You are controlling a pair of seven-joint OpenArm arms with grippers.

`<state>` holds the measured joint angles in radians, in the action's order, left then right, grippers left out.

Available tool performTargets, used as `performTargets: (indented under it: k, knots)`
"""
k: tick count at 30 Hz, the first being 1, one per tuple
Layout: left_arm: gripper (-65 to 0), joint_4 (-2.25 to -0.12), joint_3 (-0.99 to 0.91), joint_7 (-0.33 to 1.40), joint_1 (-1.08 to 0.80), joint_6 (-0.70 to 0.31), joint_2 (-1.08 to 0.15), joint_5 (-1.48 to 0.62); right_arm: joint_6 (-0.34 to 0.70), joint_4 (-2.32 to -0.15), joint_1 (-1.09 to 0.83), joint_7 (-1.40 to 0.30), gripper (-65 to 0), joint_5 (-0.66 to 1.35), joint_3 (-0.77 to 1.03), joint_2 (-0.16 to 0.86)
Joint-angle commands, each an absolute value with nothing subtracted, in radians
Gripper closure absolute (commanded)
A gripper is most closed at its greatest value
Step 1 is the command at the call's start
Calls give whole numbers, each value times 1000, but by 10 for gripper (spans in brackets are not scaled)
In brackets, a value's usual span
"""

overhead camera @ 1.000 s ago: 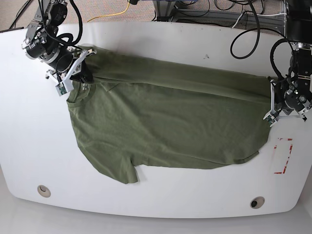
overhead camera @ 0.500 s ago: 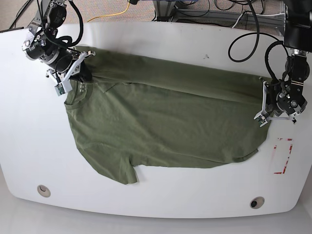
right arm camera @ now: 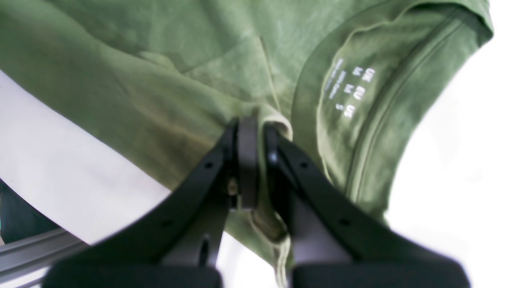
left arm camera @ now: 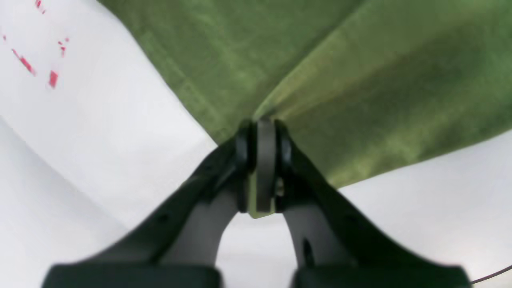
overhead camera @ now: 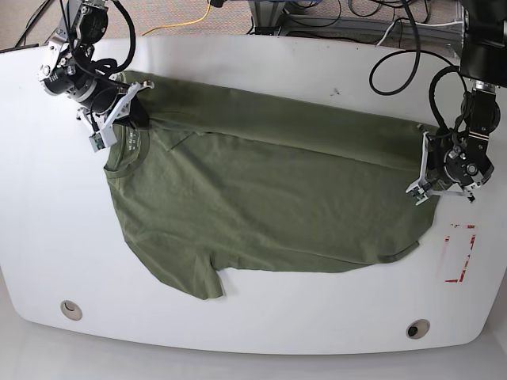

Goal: Layout the t-shirt on the table in an organized manner, then fold the t-shirt properly
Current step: 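Open the left gripper, release the shirt and move it back to the shoulder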

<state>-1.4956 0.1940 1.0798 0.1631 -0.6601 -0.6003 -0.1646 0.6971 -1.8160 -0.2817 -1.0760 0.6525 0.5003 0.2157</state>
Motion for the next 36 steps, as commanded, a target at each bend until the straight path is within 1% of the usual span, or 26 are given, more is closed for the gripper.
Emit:
performTargets:
  k: [1, 2, 4, 5, 6, 7, 8, 10, 11, 13, 16, 18, 24, 28, 33, 36]
  knots:
    - [0, -1509, 189, 1078, 185, -659, -618, -157, 698, -1831, -275, -1055, -5, 645, 507, 229]
    - [0, -1509, 189, 1078, 185, -659, -616, -157, 698, -1831, -275, -1055, -13, 633, 507, 229]
    - [0, -1509, 189, 1078, 185, -659, -616, -157, 698, -1831, -266, -1055, -52, 608, 507, 223]
    - [0, -1509, 189, 1078, 185, -659, -616, -157, 698, -1833, -257, -1055, -101, 593, 509, 222]
    - [-21, -1509, 189, 1078, 185, -659, -616, -157, 698, -1833, -254, -1055, -157, 579, 509, 220]
    - [-47, -1511, 189, 1078, 185, -659, -616, -159, 698, -1833, -254, -1055, -200, 570, 509, 220]
    - [-82, -1512, 186, 1078, 185, -659, -616, -159, 698, -1836, -252, -1055, -270, 561, 509, 220]
    - [-144, -1514, 183, 1078, 186, -659, -616, -159, 698, -1839, -251, -1055, -360, 553, 512, 220]
    - [-187, -1515, 183, 1078, 188, -657, -616, -159, 698, -1842, -249, -1055, -420, 552, 512, 220]
    - [-257, -1515, 182, 1078, 200, -657, -616, -160, 698, -1860, -249, -1055, -507, 547, 512, 220]
    - [-324, -1515, 174, 1078, 219, -656, -616, -162, 698, -1906, -255, -1055, -599, 552, 512, 222]
    - [-333, -1517, 153, 1078, 226, -659, -616, -163, 698, -1943, -259, -1055, -620, 552, 513, 222]
    - [-333, -1578, 56, 1078, 219, -664, -608, -170, 698, -2011, -300, -1056, -620, 552, 513, 220]
    - [-333, -1650, -13, 1082, 216, -698, -595, -203, 698, -2014, -332, -1055, -620, 549, 535, 219]
    - [-332, -1715, -179, 1082, 147, -698, -591, -263, 698, -2011, -364, -1038, -620, 535, 628, 171]
    - [-332, -1739, -266, 1081, 108, -698, -578, -303, 698, -2009, -384, -1004, -620, 492, 661, 162]
